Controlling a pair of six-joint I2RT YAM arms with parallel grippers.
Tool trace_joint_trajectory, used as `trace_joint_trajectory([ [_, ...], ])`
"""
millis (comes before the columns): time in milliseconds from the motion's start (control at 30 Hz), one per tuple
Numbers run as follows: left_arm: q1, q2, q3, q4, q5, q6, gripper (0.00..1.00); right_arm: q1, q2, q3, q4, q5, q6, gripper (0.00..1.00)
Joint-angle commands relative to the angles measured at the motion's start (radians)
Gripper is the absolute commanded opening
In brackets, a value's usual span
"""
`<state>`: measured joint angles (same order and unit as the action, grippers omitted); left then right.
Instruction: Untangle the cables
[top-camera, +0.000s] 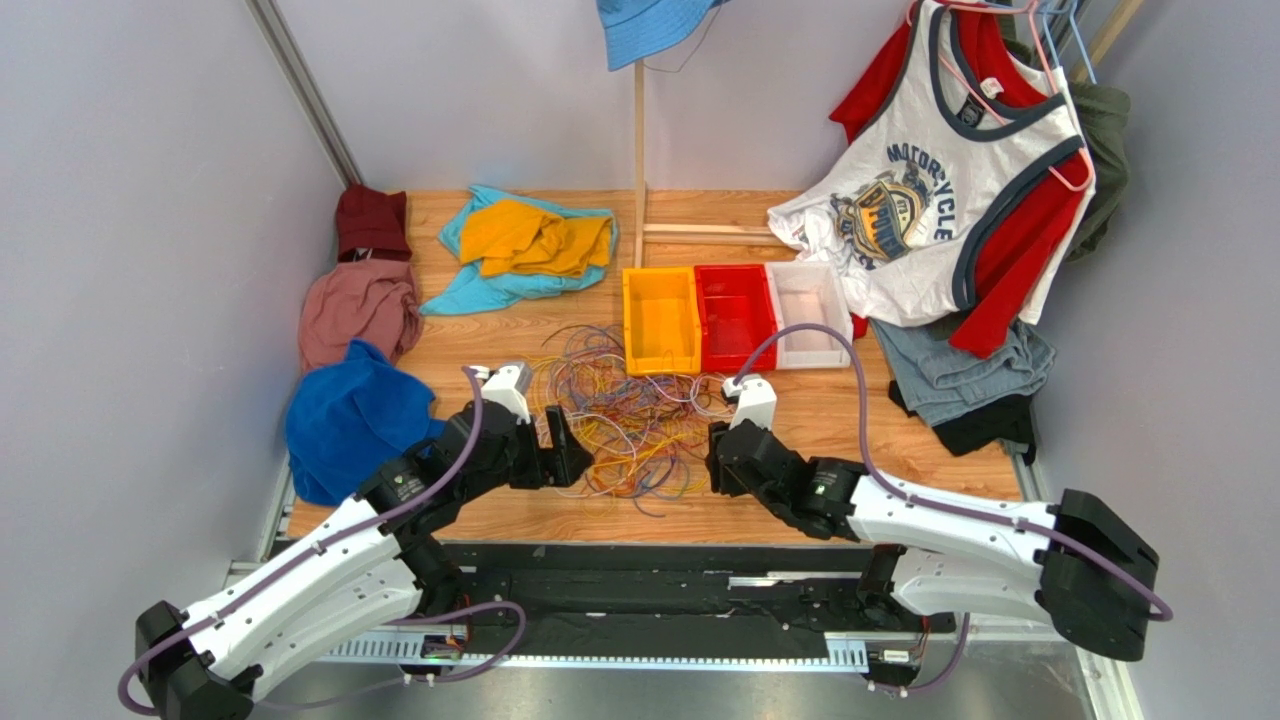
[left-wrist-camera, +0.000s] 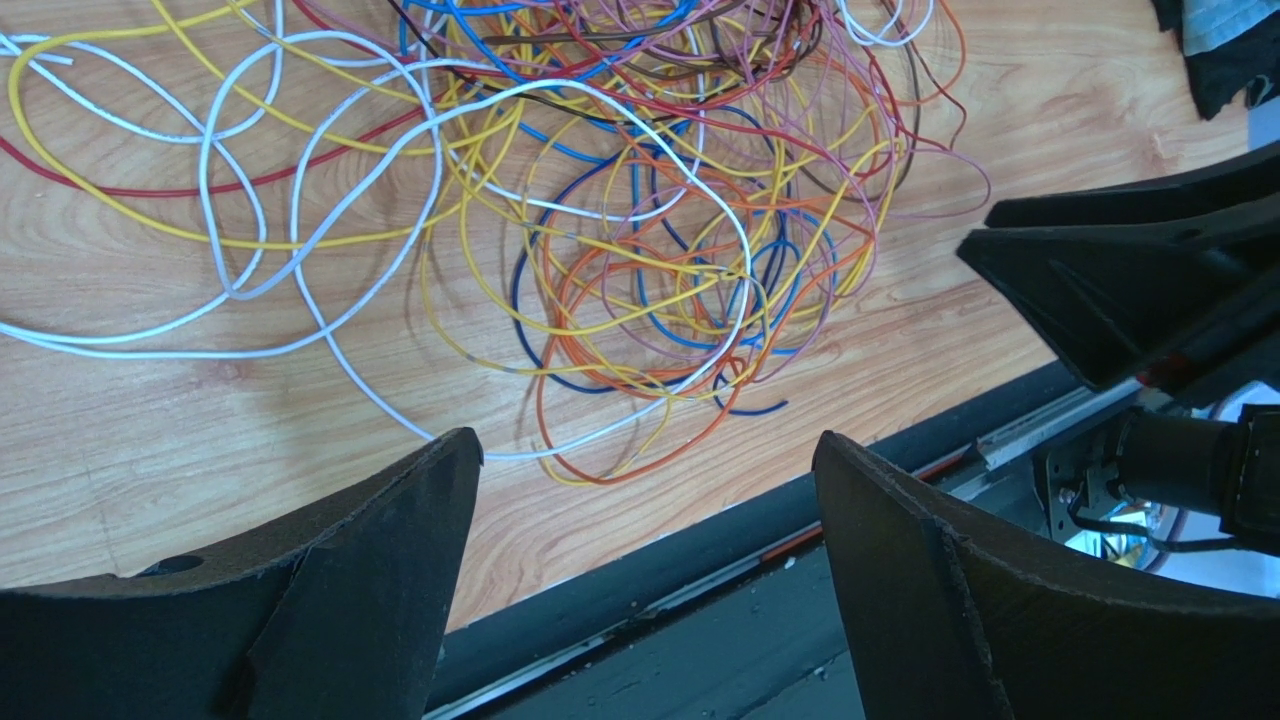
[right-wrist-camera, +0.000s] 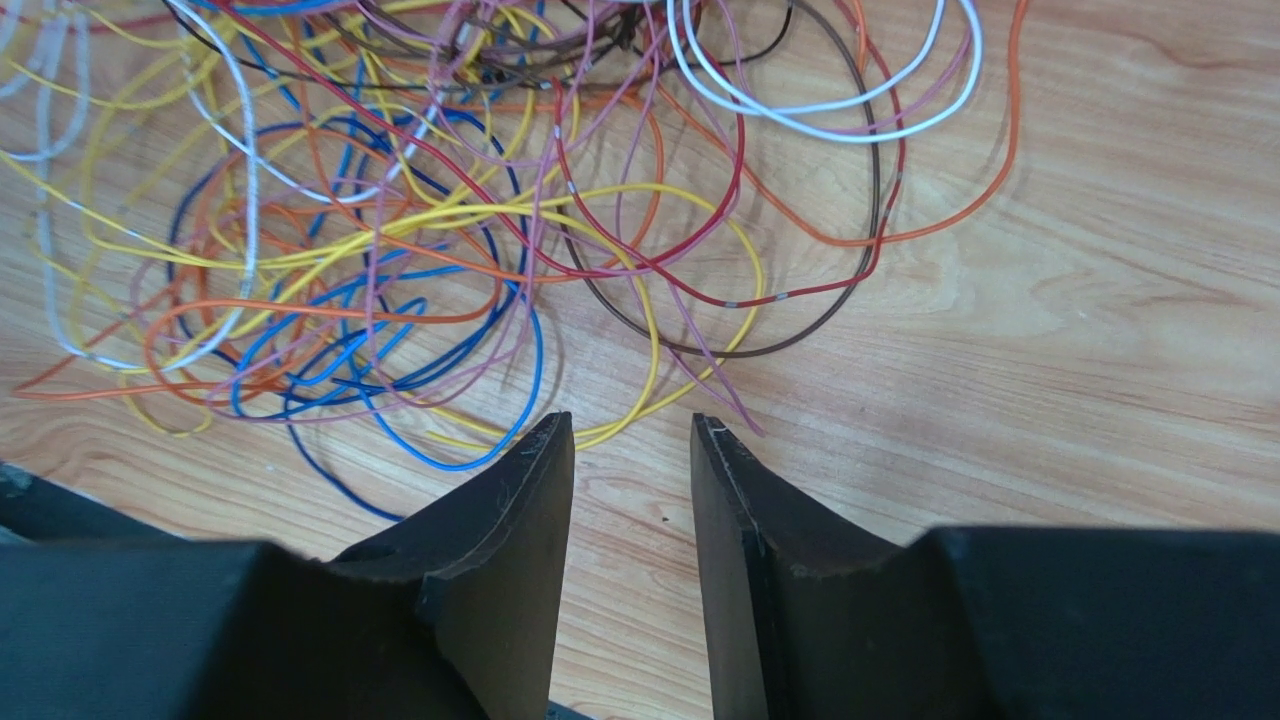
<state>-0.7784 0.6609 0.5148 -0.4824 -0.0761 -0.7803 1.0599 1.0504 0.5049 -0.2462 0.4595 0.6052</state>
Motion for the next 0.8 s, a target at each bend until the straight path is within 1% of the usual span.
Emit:
trace_joint_trajectory([
  [0,-0.001,-0.017,0.002,0.005,0.009,-0.008,0.91,0.006,0.087,0.026,0.090,0.005,-0.008,0.38],
  [233,-0.001,-0.021,-0.004,-0.004,-0.001,-0.007,0.91,0.006,0.223,0.075,0.116,0.051,-0.007,0.38],
  [433,-0.001,-0.020,-0.009,-0.004,-0.005,0.001,0.91,0.003,0.292,0.113,0.165,0.102,-0.021,0.36],
  [500,-0.001,-0.021,-0.012,-0.005,-0.005,0.001,0.91,-0.003,0.339,0.141,0.163,0.105,-0.022,0.32],
  [633,-0.001,-0.027,-0.015,-0.022,-0.008,0.001,0.91,-0.021,0.422,0.182,0.137,0.111,-0.004,0.26],
  [700,-0.001,-0.037,-0.015,-0.033,-0.011,0.001,0.91,-0.021,0.436,0.182,0.131,0.113,0.007,0.19],
  [733,-0.002,-0.049,-0.015,-0.036,-0.013,0.004,0.91,-0.021,0.431,0.178,0.130,0.111,0.013,0.18],
  [767,-0.001,-0.055,-0.016,-0.039,-0.016,0.003,0.91,-0.021,0.424,0.173,0.127,0.111,0.016,0.13],
])
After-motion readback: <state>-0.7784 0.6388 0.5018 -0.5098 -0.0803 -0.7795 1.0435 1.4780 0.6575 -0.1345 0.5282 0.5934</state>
